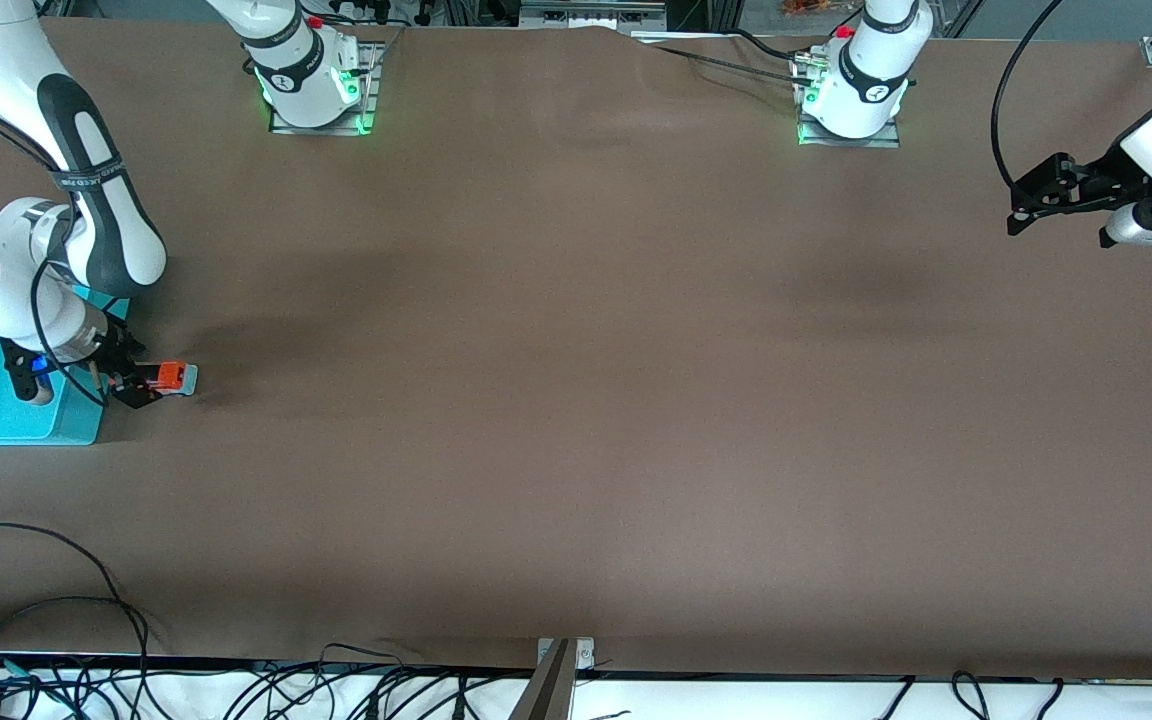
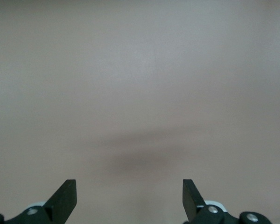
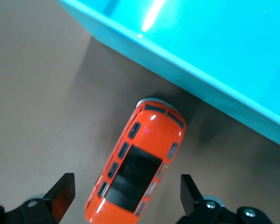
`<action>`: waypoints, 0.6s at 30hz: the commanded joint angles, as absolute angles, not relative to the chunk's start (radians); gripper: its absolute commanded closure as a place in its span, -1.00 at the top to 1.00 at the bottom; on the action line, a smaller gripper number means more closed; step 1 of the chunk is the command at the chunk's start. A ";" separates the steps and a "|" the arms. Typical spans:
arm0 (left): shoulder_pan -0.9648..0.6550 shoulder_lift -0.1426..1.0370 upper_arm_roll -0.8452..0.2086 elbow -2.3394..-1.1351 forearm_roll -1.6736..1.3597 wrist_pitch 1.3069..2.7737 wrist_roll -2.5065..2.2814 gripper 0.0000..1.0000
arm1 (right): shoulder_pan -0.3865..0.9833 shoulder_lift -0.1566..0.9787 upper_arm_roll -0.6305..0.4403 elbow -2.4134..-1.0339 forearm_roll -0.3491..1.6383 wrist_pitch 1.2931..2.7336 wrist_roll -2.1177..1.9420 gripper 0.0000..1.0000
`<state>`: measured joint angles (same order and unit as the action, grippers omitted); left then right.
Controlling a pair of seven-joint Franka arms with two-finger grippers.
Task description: Wind up bus and store in blue box
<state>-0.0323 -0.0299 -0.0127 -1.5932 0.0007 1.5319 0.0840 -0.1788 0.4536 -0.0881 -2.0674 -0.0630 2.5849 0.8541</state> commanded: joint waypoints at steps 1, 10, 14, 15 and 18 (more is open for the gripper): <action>-0.038 -0.014 -0.009 -1.559 -0.014 1.509 0.074 1.00 | -0.187 0.488 -0.101 -2.057 -0.086 2.625 0.884 1.00; -0.038 -0.014 -0.009 -1.559 -0.012 1.509 0.074 1.00 | -0.198 0.552 -0.109 -2.057 -0.086 2.681 0.884 1.00; -0.040 -0.014 -0.009 -1.559 -0.014 1.509 0.074 1.00 | -0.198 0.575 -0.109 -2.057 -0.086 2.704 0.884 1.00; -0.041 -0.014 -0.009 -1.559 -0.014 1.509 0.074 1.00 | -0.198 0.580 -0.109 -2.057 -0.086 2.707 0.884 1.00; -0.041 -0.014 -0.011 -1.559 -0.014 1.509 0.074 1.00 | -0.198 0.587 -0.109 -2.057 -0.086 2.715 0.879 0.90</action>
